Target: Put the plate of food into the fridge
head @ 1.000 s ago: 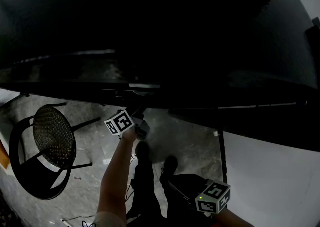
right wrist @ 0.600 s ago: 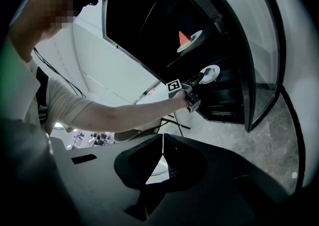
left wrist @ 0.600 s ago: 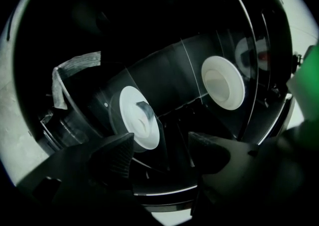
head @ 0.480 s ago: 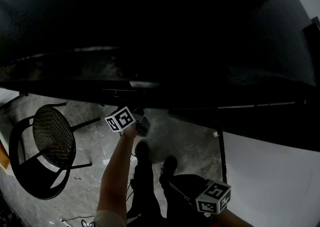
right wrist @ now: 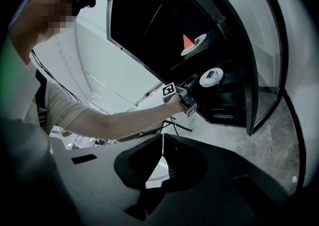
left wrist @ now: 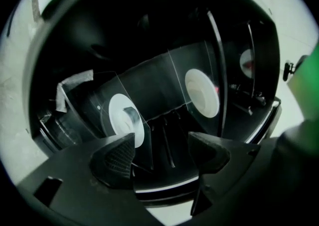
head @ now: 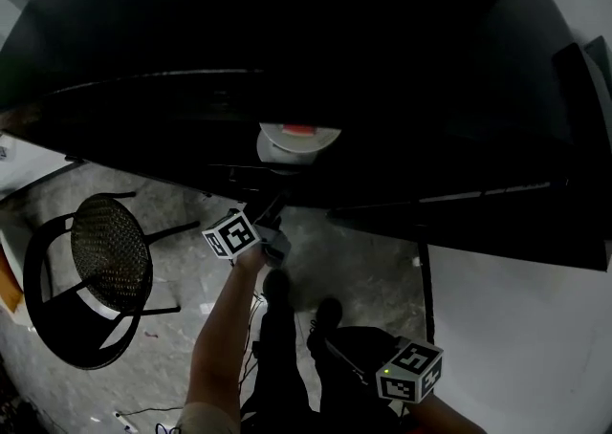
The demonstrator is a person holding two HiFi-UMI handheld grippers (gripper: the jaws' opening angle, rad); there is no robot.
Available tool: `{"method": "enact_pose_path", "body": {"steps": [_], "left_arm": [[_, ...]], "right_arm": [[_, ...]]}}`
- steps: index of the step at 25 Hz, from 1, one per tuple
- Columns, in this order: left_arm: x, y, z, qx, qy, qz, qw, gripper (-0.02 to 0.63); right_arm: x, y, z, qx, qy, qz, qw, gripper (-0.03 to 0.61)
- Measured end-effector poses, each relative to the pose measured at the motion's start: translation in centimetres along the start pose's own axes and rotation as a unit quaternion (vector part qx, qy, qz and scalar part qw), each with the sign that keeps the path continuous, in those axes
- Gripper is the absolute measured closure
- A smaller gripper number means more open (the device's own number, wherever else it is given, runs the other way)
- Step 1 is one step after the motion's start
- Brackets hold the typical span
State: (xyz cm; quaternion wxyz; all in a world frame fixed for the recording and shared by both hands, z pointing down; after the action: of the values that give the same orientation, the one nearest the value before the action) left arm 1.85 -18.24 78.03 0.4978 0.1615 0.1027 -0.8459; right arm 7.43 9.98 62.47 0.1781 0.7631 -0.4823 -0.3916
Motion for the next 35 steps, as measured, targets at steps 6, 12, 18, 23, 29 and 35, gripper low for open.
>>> {"method": "enact_pose_path", "body": {"steps": [6,12,18,23,29,35], "left_arm": [[0.8,-4.0,-2.0,0.019,0.034,0.045,0.9982,0.282],[3.2,-5.7,-5.6,0.031,0.1,0.108,0.9886,0.284],[5.8,-9.3,-10.4,0.029,0.105,0.11,0.9879,0.284],[6.1,-10.1,-14.3,0.007,0.14,0.138,0.9805,0.285],[5.2,-10.5,-18.4,-0.018,0.164,0.166,0.9722,0.292],[4.3,-11.9,-22.7,-0.038,0.207,0.204,0.956,0.351]], "right_arm": [[1.1,-0.4,1.2,0.009,-0.011,-0.017,1.0,0.555],[2.7,-0.8,3.4,0.024,-0.032,-0.031,0.999,0.555],[3.4,-2.3,7.6,0.031,-0.067,-0.021,0.997,0.555],[4.5,-3.2,9.8,0.031,-0.092,-0.022,0.995,0.555],[5.6,-3.8,11.7,0.034,-0.099,-0.015,0.994,0.555],[5.5,-5.0,13.6,0.039,-0.111,-0.016,0.993,0.555]]}}
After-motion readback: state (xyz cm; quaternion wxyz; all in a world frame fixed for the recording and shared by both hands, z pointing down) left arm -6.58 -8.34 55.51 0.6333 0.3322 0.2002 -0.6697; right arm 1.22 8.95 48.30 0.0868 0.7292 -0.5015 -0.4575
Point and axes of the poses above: the fingertips, and each gripper's own axes: y forward along the fingers, z to its left, x out of its top, the point moved 4 cm from there along -y, backward along the fingers, and after that the axes turned 9 degrees about -x, right-handed, at the moved point
